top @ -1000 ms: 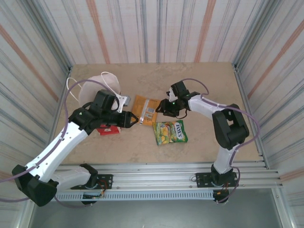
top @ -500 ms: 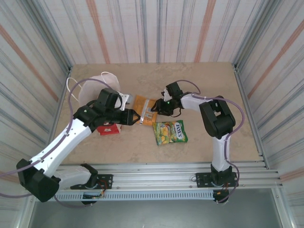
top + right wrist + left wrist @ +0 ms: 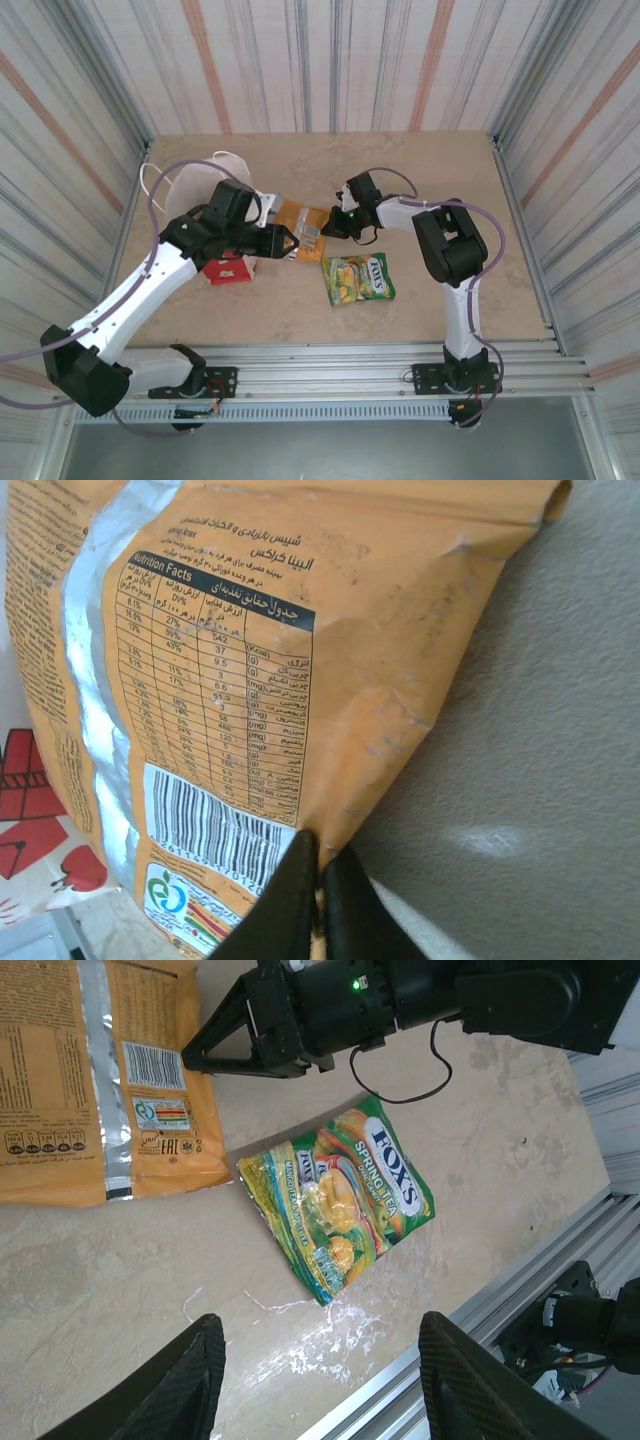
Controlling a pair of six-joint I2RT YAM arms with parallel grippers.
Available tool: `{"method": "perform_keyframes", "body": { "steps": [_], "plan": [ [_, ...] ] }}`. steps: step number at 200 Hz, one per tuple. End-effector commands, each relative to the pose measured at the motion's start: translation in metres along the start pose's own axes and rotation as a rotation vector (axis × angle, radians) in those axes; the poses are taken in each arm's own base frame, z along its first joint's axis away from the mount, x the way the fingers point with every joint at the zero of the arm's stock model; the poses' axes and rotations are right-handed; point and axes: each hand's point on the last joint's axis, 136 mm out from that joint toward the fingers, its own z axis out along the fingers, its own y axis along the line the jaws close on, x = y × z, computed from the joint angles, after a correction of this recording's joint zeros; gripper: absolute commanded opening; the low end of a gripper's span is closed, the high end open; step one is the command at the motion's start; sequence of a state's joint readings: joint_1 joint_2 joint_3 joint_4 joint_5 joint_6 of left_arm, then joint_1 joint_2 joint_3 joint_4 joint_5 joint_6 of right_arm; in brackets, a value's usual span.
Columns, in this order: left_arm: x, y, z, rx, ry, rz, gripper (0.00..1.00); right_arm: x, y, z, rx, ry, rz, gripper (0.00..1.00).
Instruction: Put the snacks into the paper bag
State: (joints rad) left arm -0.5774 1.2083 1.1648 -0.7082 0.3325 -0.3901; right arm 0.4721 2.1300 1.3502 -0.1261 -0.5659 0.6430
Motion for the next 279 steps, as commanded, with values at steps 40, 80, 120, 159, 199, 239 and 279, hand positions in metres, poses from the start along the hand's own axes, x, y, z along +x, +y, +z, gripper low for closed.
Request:
{"method": "perform_keyframes", "body": {
  "steps": [40,80,120,159,199,239,279],
  "plan": [
    [-0.013,-0.011,-0.017,0.003,-0.041,0.035,0.55,-0.008,0.04,-0.042,-0.028,-0.078,-0.157,0.0],
    [-0.028,-0.015,-0.031,-0.008,-0.107,0.082,0.56,-0.013,0.071,-0.083,-0.027,-0.136,-0.299,0.0],
    [-0.04,-0.021,-0.038,-0.008,-0.149,0.169,0.59,-0.014,0.101,-0.126,-0.031,-0.178,-0.43,0.0],
    [-0.052,-0.03,-0.045,0.011,-0.205,0.256,0.6,-0.01,0.123,-0.165,-0.011,-0.196,-0.538,0.0],
    [-0.048,-0.036,-0.032,-0.042,-0.201,0.45,0.64,-0.01,0.129,-0.195,0.029,-0.223,-0.414,0.0],
    [-0.054,-0.039,-0.016,-0.16,-0.197,0.574,0.71,-0.001,0.136,-0.204,-0.002,-0.2,-0.234,0.0],
    [-0.064,-0.037,0.007,-0.209,-0.195,0.622,0.73,0.01,0.15,-0.21,-0.045,-0.202,-0.158,0.0]
  ]
}}
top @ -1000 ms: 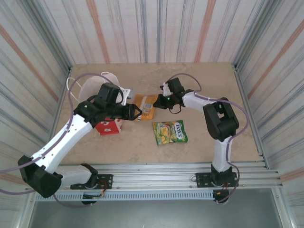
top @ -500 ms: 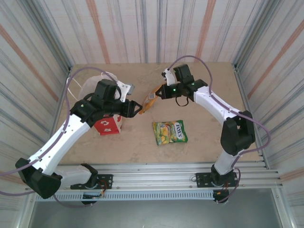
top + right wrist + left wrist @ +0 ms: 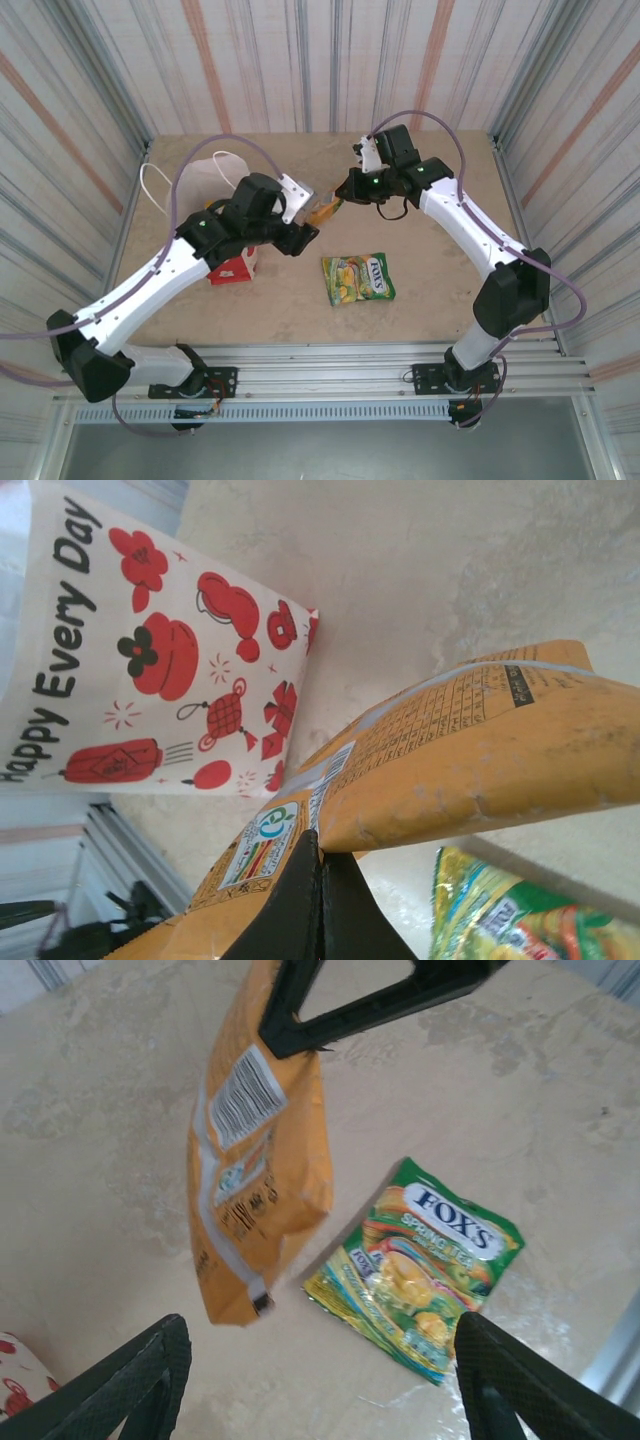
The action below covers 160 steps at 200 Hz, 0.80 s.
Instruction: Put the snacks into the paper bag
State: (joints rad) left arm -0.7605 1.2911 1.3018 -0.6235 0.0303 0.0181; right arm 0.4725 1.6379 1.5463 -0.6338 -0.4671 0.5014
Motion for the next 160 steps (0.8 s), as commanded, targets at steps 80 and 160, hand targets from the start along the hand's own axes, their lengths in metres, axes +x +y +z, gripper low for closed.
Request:
{"method": "perform_keyframes", "body": {
  "steps": [80,160],
  "plan": [
    [-0.031,0.009,0.033,-0.065,-0.06,0.106,0.61,0.009,0.04,-0.035,-0.086,-0.034,0.121,0.0],
    [-0.054,0.002,0.023,-0.024,-0.122,0.135,0.13,0.008,0.059,-0.055,-0.141,-0.07,0.09,0.0]
  ]
}}
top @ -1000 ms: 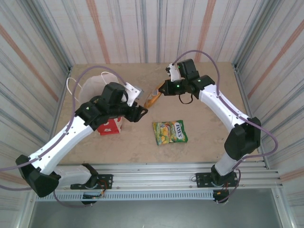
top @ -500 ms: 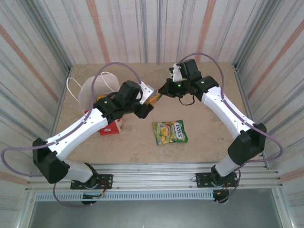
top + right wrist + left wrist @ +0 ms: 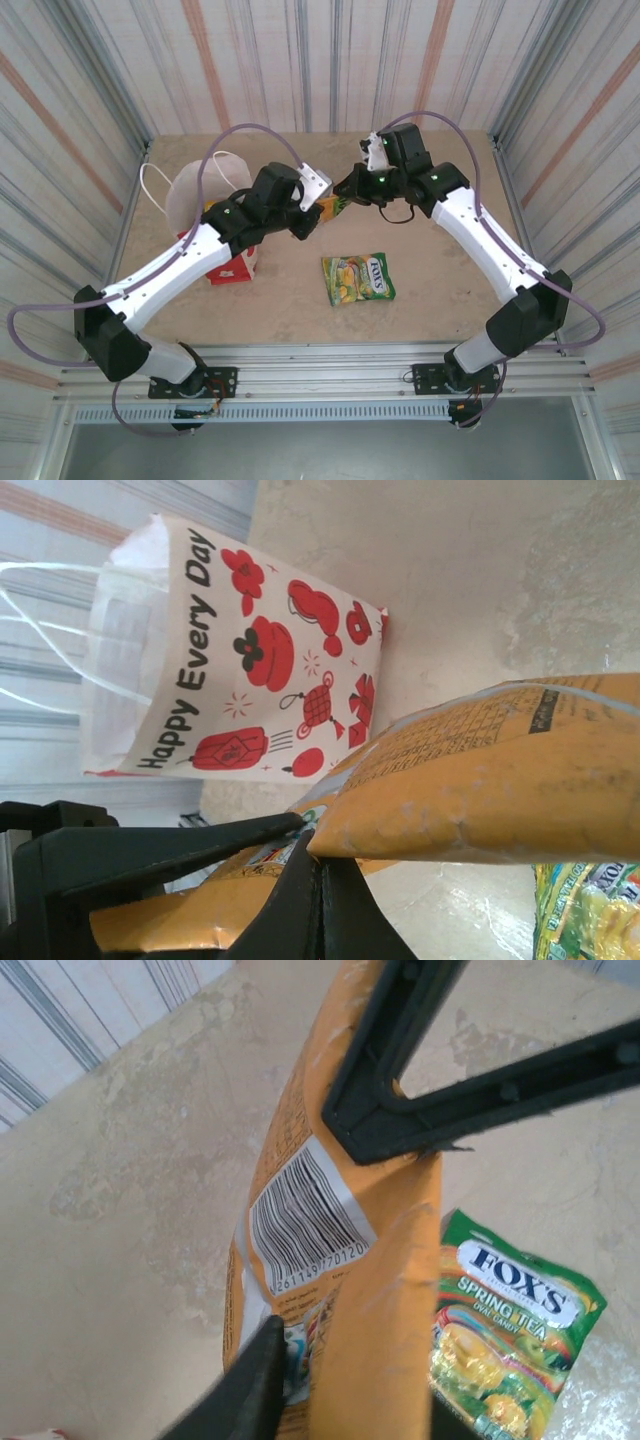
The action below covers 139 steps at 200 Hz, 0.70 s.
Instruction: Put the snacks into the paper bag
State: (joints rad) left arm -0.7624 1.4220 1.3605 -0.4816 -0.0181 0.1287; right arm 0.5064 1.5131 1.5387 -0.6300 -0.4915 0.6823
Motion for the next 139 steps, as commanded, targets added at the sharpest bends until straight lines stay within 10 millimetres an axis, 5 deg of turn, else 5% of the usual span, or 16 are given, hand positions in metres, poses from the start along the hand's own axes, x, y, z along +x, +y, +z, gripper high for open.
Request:
{"method": "perform_keyframes", "body": {
  "steps": [1,12,41,52,93,139],
  "plan": [
    [-0.023,-0.004,-0.011,0.026,-0.058,0.02,0.13,0.004,0.017,-0.015,-0.049,-0.017,-0.016,0.0],
    [-0.027,-0.006,-0.017,0.036,-0.063,0.025,0.08,0.002,0.018,-0.018,-0.046,-0.034,-0.03,0.03],
    [-0.042,0.002,-0.044,0.022,-0.075,0.001,0.0,-0.007,0.015,-0.037,0.0,-0.119,-0.093,0.39],
    [-0.047,0.01,-0.056,-0.001,-0.074,-0.032,0.0,-0.013,0.012,-0.049,0.03,-0.173,-0.112,0.46],
    [-0.07,0.042,-0.106,-0.113,-0.1,-0.125,0.0,-0.026,0.005,-0.089,0.027,-0.362,-0.125,0.5],
    [-0.088,0.083,-0.158,-0.282,-0.131,-0.232,0.0,-0.013,0.0,-0.076,-0.001,-0.32,-0.088,0.49]
  ]
}}
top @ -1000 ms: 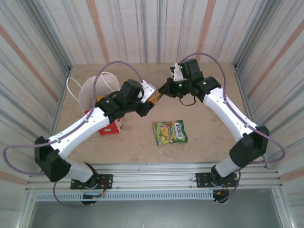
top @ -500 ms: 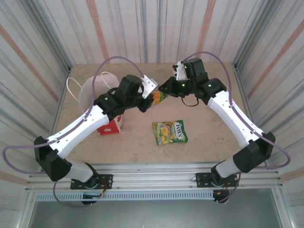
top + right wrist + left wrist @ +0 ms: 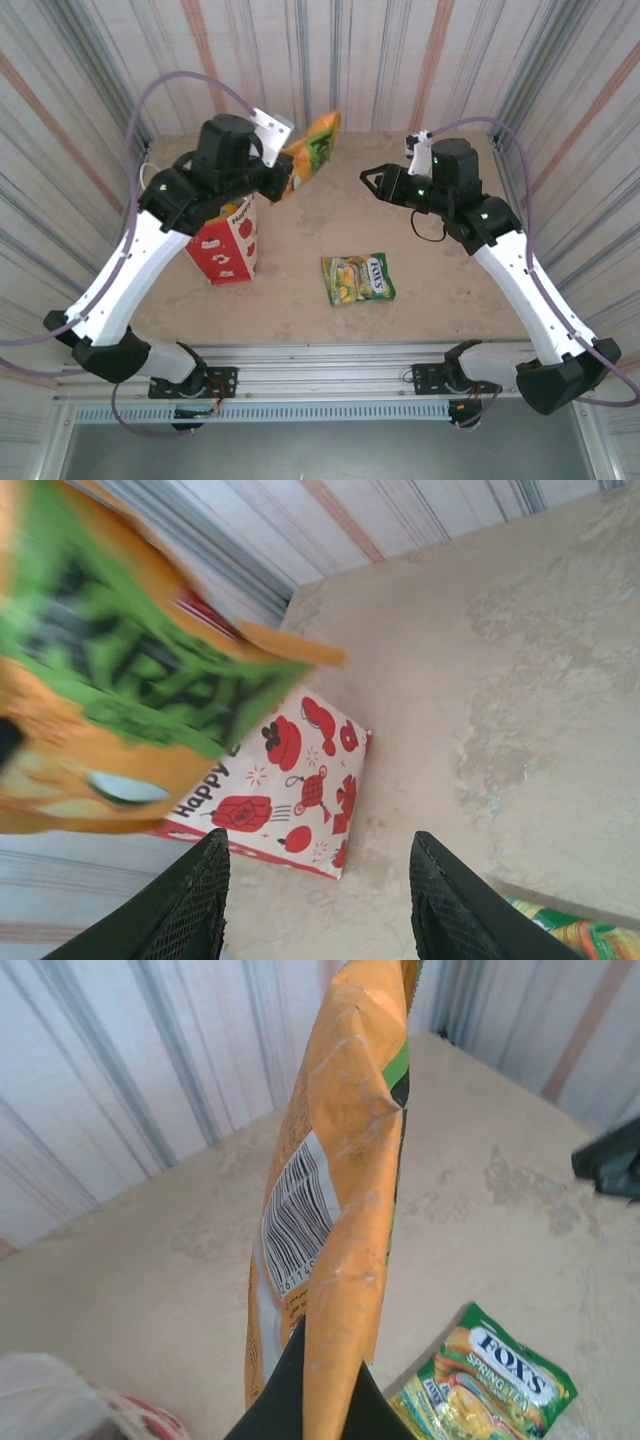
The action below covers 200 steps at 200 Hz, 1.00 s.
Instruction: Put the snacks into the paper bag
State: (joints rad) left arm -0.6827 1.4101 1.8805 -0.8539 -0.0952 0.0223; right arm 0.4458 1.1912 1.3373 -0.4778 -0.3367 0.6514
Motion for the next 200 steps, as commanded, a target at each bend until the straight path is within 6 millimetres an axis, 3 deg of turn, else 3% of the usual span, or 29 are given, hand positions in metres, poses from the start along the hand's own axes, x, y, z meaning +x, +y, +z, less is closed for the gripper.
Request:
{"method": "perform_keyframes", "body": {
  "steps": [1,47,80,150,200],
  "plan": [
    [-0.006,0.03,-0.031,-0.137,0.008,-0.066,0.0,0.007,-0.004,0.01,0.003,0.015,0.023,0.49],
    [-0.027,0.092,-0.077,-0.4,-0.086,-0.126,0.0,0.022,-0.001,0.025,-0.003,0.071,0.018,0.49],
    [-0.009,0.134,-0.095,-0.548,-0.027,-0.168,0.0,0.03,0.001,0.032,-0.005,0.101,0.016,0.48],
    [0.076,0.151,-0.096,-0.548,0.179,-0.289,0.0,0.043,-0.004,0.04,0.0,0.154,0.023,0.47],
    [0.099,0.157,-0.076,-0.529,0.183,-0.335,0.0,0.05,-0.005,0.046,-0.001,0.178,0.025,0.47]
  ]
}}
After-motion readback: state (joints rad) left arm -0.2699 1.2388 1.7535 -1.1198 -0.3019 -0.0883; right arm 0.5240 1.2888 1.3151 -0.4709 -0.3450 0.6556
